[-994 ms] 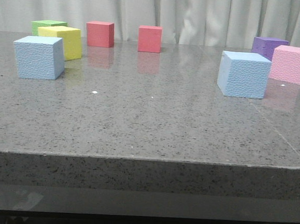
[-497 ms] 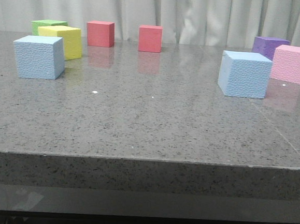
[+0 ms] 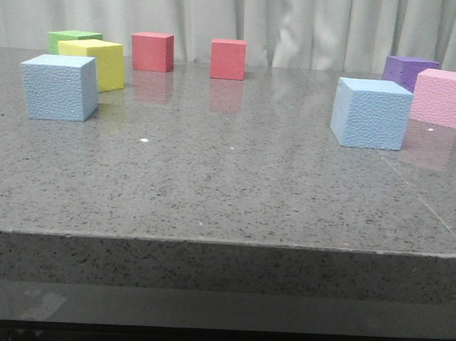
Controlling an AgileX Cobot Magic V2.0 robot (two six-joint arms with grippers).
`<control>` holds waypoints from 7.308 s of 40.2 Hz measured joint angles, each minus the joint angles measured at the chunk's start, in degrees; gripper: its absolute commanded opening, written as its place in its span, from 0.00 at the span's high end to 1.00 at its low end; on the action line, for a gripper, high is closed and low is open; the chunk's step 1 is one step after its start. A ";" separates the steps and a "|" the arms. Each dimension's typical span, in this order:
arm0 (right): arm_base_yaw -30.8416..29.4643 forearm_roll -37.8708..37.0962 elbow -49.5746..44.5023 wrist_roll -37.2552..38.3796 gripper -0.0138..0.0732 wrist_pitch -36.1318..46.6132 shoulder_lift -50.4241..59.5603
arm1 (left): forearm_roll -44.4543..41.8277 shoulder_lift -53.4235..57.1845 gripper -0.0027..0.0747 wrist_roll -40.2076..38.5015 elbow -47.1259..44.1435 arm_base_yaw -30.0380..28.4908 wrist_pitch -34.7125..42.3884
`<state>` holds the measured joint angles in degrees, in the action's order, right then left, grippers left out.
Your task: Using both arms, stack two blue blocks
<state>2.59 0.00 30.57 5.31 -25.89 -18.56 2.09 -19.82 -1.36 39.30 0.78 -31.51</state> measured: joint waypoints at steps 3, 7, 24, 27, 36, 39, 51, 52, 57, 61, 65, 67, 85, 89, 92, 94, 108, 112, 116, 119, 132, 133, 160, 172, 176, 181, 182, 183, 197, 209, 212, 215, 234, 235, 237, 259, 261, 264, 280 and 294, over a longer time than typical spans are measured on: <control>0.00 0.00 0.00 0.00 0.92 -0.13 -1.66 | 0.00 -1.57 0.99 0.00 0.00 0.00 -0.26; 0.00 0.00 0.00 0.00 0.92 -0.13 -2.71 | 0.00 -2.74 0.99 0.00 0.00 0.00 -0.49; 0.00 0.00 0.00 0.00 0.92 0.42 -2.97 | 0.00 -3.29 0.99 0.00 0.00 0.00 -0.68; 0.00 0.00 0.00 0.00 0.92 0.92 -2.97 | 0.00 -3.29 0.99 0.00 0.00 0.00 -0.68; 0.00 0.00 0.00 0.00 0.81 0.94 -2.97 | 0.00 -3.29 0.90 0.00 0.00 0.00 -1.03; 0.00 0.00 0.00 0.00 0.60 0.94 -2.97 | -0.16 -3.29 0.70 0.00 0.00 0.00 -1.03; 0.00 0.00 0.00 0.00 0.15 0.84 -2.97 | -2.43 -3.29 0.11 0.00 0.00 0.00 -0.78; 0.00 0.00 0.00 0.00 0.15 0.84 -2.97 | -2.09 -3.29 0.11 0.00 0.00 0.00 -0.78; 0.00 0.00 0.00 0.00 0.15 0.84 -2.97 | -2.09 -3.29 0.11 0.00 0.00 0.00 -0.74; 0.00 0.00 0.00 0.00 0.15 0.84 -2.97 | -2.09 -3.29 0.11 0.00 0.00 0.00 -0.74; 0.00 0.00 0.00 0.00 0.15 0.84 -2.97 | -2.09 -3.29 0.11 0.00 0.00 0.00 -0.74; 0.00 0.00 0.00 0.00 0.15 0.84 -2.97 | -2.09 -3.29 0.11 0.00 0.00 0.00 -0.74; 0.00 0.41 8.71 0.11 0.15 -9.72 -12.79 | -2.09 -3.29 0.11 0.00 0.00 0.00 -0.74; 0.00 0.45 10.67 0.11 0.15 -9.36 -14.92 | -2.09 -3.29 0.11 0.00 0.00 0.00 -0.74; 0.00 0.45 11.10 0.11 0.15 -7.77 -15.54 | -2.09 -3.29 0.11 0.00 0.00 0.00 -0.74; 0.00 0.55 11.45 0.00 0.15 -6.61 -15.75 | -2.09 -3.29 0.11 0.00 0.00 0.00 -0.74; 0.05 0.80 24.82 0.00 0.09 -19.26 -29.17 | -2.09 -3.29 0.11 0.00 0.00 0.00 -0.74; 1.17 1.84 28.53 -0.10 0.09 -22.66 -34.41 | -2.09 -3.29 0.11 0.00 0.00 0.00 -0.74; 4.16 2.68 31.77 -1.32 0.09 -24.95 -39.05 | -2.09 -3.29 0.11 0.00 0.00 0.00 -0.74; 7.53 2.95 34.31 -1.59 0.09 -25.86 -42.68 | -2.09 -3.29 0.11 0.00 0.00 0.00 -0.74; 13.72 2.89 47.66 3.19 0.09 -28.67 -59.69 | -2.09 -3.29 0.11 0.00 0.00 0.00 -0.74; 13.72 2.56 48.82 3.93 0.09 -29.09 -61.12 | -2.09 -3.29 0.11 0.00 0.00 0.00 -0.74; 13.72 0.00 59.90 12.35 0.09 -29.22 -85.24 | -2.09 -3.29 0.11 0.00 0.00 0.00 -0.74; 13.72 0.00 59.90 12.47 0.37 -28.87 -86.48 | -2.09 -3.29 0.11 0.00 0.00 0.00 -0.74; 13.72 0.00 59.90 12.47 0.38 -28.87 -86.48 | -2.09 -3.29 0.11 0.00 0.00 0.00 -0.74; 13.72 0.00 60.25 12.47 0.38 -29.23 -86.27 | -2.09 -3.29 0.11 0.00 0.00 0.00 -0.74; 13.72 0.00 60.68 12.47 0.38 -29.52 -86.09 | -2.09 -3.29 0.11 0.00 0.00 0.00 -0.74; 13.72 0.00 61.08 12.33 0.38 -30.07 -85.99 | -2.09 -3.29 0.11 0.00 0.00 0.00 -0.74; 13.85 3.66 72.86 -3.66 0.38 -41.61 -84.90 | -2.09 -3.29 0.11 0.00 0.00 0.00 -0.74; 15.48 18.91 76.56 -33.80 0.38 -44.72 -84.90 | -2.09 -3.29 0.11 0.00 0.00 0.00 -0.74; 17.02 19.63 76.58 -41.04 0.38 -45.09 -84.90 | -2.09 -3.29 0.11 0.00 0.00 0.00 -0.74; 18.76 20.02 76.58 -47.59 0.38 -45.40 -85.24 | -2.09 -3.29 0.11 0.00 0.00 0.00 -0.74; 24.99 20.09 76.58 -75.92 0.38 -45.39 -91.72 | -2.09 -3.29 0.11 0.00 0.00 0.00 -0.74; 24.99 19.57 76.58 -76.06 0.38 -45.39 -92.19 | -2.09 -3.29 0.11 0.00 0.00 0.00 -0.74; 24.99 18.34 76.58 -76.17 0.38 -45.39 -93.08 | -2.09 -3.29 0.11 0.00 0.00 0.00 -0.74; 24.99 15.97 76.68 -71.44 0.26 -45.07 -96.44 | -2.09 -3.29 0.11 0.00 0.00 0.00 -0.74; 24.99 16.41 76.68 -71.39 0.23 -45.07 -96.44 | -2.09 -3.29 0.11 0.00 0.00 0.00 -0.74; 24.99 17.26 76.68 -71.30 0.20 -44.94 -96.59 | -2.09 -3.29 0.11 0.00 0.00 0.00 -0.74; 24.99 18.13 76.68 -71.03 0.17 -44.94 -96.79 | -2.09 -3.29 0.11 0.00 0.00 0.00 -0.74; 24.99 18.13 77.93 -67.11 0.09 -44.94 -95.25 | -2.09 -3.29 0.11 0.00 0.00 0.00 -0.74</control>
<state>27.58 18.13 108.51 -61.80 -70.83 -113.80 0.00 -23.11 -1.36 39.30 0.78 -32.25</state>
